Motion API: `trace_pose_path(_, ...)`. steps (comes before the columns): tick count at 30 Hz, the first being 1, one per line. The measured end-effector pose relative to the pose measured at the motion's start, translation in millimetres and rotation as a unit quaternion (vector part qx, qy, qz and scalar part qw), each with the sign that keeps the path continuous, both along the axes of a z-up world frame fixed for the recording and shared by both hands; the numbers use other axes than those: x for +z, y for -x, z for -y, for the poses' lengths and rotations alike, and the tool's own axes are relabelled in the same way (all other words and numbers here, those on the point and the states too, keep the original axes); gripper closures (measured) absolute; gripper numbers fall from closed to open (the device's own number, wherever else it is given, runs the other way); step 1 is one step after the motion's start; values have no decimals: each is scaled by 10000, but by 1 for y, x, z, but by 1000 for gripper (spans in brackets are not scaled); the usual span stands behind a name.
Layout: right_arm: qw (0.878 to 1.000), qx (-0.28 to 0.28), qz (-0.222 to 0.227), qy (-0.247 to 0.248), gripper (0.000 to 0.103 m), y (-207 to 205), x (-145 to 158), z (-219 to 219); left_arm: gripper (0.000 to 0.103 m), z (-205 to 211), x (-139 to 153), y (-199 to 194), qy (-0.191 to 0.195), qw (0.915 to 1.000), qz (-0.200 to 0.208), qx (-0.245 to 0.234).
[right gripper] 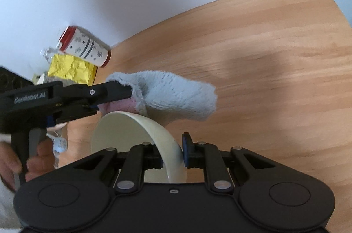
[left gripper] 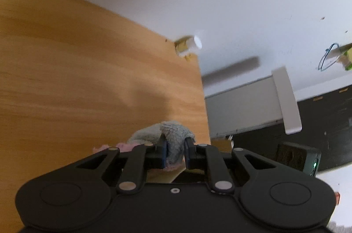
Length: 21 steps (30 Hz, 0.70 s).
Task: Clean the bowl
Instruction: 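Wipe the bowl's outer wall with the left gripper's cloth while the right holds the rim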
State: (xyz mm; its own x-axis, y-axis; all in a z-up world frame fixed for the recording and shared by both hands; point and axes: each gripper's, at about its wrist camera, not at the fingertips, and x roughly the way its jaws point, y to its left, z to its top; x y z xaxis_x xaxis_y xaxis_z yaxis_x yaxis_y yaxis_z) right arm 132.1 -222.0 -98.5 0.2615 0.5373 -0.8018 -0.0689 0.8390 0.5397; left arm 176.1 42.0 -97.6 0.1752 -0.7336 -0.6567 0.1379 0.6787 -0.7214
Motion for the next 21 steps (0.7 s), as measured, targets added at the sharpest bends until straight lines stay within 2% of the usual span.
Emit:
trace_pose_path(4, 9989, 417, 43, 228, 85, -2, 2, -7, 89, 7, 1, 0, -180, 9989, -34, -433)
trace_pose_path(16, 9894, 1295, 180, 628, 85, -4, 4, -30, 89, 46, -9, -3, 42, 9962, -213, -844)
trace_pose_path(21, 9882, 1358, 177, 684, 85, -5, 2, -35, 90, 48, -8, 0, -135, 9955, -93, -935)
